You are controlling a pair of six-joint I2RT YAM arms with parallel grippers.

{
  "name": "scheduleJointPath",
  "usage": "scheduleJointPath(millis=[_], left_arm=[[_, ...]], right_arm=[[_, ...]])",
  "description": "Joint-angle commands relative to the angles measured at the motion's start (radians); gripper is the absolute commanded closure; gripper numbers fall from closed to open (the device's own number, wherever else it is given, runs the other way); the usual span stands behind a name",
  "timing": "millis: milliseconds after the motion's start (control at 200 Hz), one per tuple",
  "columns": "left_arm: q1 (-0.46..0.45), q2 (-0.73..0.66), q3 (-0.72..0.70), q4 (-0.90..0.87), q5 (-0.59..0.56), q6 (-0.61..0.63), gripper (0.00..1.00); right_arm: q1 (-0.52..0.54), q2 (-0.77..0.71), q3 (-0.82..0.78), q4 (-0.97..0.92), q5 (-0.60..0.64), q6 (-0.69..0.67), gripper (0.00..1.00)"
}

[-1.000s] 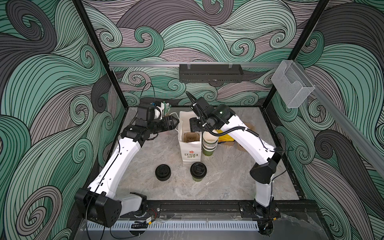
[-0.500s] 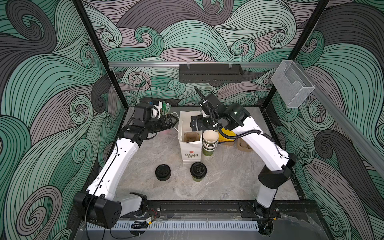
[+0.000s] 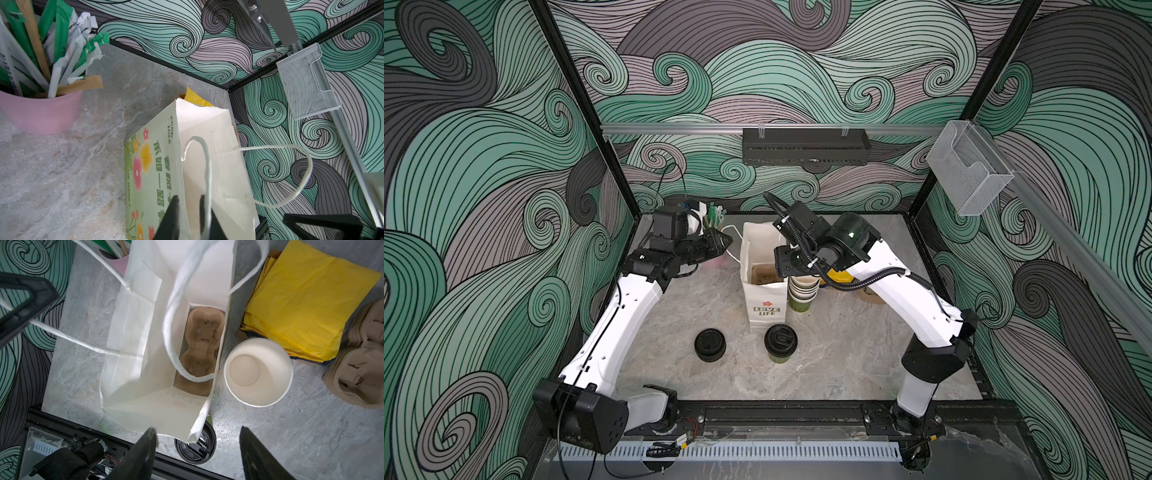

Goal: Pack a coffee takeout order
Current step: Shake the takeout bag at the center of the table.

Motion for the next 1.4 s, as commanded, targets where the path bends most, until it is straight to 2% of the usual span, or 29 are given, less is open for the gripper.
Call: scheduleJointPath(millis=[0, 85, 225, 480, 545, 710, 805, 880, 1091, 1396], left_arm=[[0.005, -0.022, 0.01, 0.022, -0.005, -0.009, 0.87], [0.005, -0.034, 0.0, 0.026, -0.007, -0.02, 0.93], [0.005, -0.059, -0.032, 0.049, -0.004, -0.051, 0.99], [0.004, -0.098, -0.059, 0.056, 0.003, -0.076, 0.98], [0.004, -0.108, -0.063, 0.054, -0.002, -0.078, 0.93], [0.005, -0.13, -0.061, 0.03, -0.033, -0.079, 0.66], [0.006, -0.145, -0.049, -0.002, -0.063, -0.074, 0.5], [0.008, -0.147, -0.032, -0.033, -0.08, -0.067, 0.43], [0.014, -0.126, 0.039, -0.12, -0.085, -0.057, 0.33], [0.014, -0.049, 0.119, -0.159, -0.063, -0.069, 0.29]], right_arm=[[0.015, 0.039, 0.015, -0.043, 0.051, 0.04, 0.46], [0.024, 0.055, 0.011, -0.066, 0.101, 0.063, 0.57], [0.026, 0.07, 0.004, -0.072, 0.15, 0.07, 0.68], [0.023, 0.152, 0.096, -0.075, 0.152, 0.022, 0.82], [0.019, 0.159, 0.103, -0.073, 0.15, 0.014, 0.88], [-0.006, 0.158, 0.109, -0.075, 0.127, -0.034, 0.96], [-0.035, 0.156, 0.119, -0.075, 0.079, -0.102, 1.0], [-0.061, 0.16, 0.135, -0.074, 0.019, -0.183, 1.0], [-0.137, 0.196, 0.189, -0.075, -0.174, -0.405, 1.0], [-0.232, 0.311, 0.298, -0.074, -0.34, -0.513, 1.0]])
